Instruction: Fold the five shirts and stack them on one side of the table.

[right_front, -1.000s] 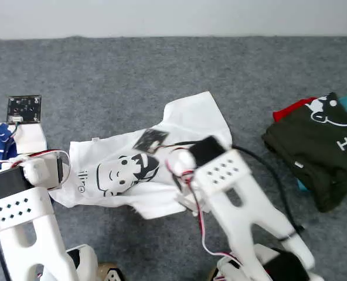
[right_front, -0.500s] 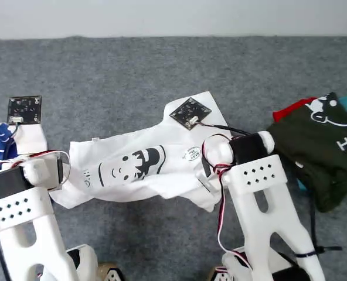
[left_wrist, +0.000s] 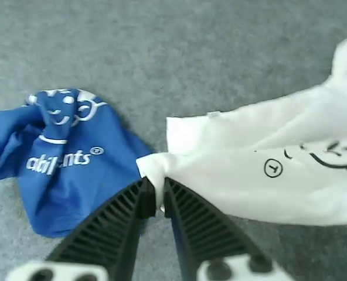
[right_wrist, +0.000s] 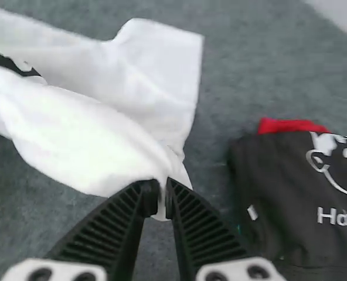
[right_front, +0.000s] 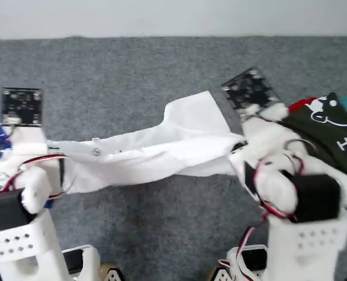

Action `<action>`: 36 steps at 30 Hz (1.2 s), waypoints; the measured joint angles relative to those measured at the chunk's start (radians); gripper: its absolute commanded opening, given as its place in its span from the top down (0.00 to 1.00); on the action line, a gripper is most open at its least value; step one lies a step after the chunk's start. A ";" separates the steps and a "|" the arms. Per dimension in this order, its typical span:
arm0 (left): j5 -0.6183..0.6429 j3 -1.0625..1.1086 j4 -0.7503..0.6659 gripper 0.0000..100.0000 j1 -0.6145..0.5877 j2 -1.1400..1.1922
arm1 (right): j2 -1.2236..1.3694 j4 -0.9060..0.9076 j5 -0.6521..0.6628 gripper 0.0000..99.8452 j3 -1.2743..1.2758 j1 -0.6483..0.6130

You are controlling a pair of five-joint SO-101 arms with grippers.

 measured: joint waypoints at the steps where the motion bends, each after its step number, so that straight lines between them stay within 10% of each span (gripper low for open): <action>1: 0.000 0.002 0.000 0.99 0.017 0.002 | -0.014 0.002 0.000 0.99 -0.009 0.012; 23: -0.002 -0.199 0.176 0.99 0.040 -0.006 | -0.172 0.003 -0.005 0.99 -0.141 0.043; 36: -0.002 0.166 0.121 0.99 0.040 -0.006 | 0.101 0.005 -0.008 0.95 0.183 -0.011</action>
